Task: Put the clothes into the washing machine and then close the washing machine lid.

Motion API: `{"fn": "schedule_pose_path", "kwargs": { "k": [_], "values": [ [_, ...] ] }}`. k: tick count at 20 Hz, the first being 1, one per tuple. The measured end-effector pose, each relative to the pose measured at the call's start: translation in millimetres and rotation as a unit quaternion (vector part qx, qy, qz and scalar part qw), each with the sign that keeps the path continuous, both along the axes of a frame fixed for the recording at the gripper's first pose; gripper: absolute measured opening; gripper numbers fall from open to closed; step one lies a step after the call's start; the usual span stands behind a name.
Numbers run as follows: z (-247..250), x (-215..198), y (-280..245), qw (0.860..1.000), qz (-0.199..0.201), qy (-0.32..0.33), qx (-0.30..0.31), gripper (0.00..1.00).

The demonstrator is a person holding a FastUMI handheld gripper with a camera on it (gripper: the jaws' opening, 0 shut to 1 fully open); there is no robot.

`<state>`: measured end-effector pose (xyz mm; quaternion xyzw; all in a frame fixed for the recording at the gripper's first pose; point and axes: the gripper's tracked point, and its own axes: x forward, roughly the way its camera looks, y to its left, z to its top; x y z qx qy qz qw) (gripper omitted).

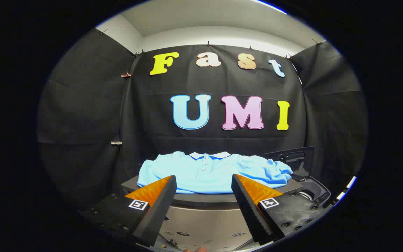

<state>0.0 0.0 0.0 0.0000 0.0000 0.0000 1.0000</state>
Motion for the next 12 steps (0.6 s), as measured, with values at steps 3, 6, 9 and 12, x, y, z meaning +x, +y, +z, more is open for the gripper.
{"fn": "schedule_pose_path", "kwargs": {
  "k": [3, 6, 9, 12],
  "values": [
    [-0.5, 0.2, 2.4, 1.000, 0.001, 0.001, 0.005, 0.99],
    [0.5, -0.1, 4.8, 1.000, 0.001, -0.001, 0.005, 0.99],
    [-1.0, 0.7, 6.1, 1.000, 0.000, 0.000, 0.008, 0.99],
    [-1.5, 2.2, 7.3, 1.000, -0.001, 0.001, 0.008, 0.99]
  ]
}}
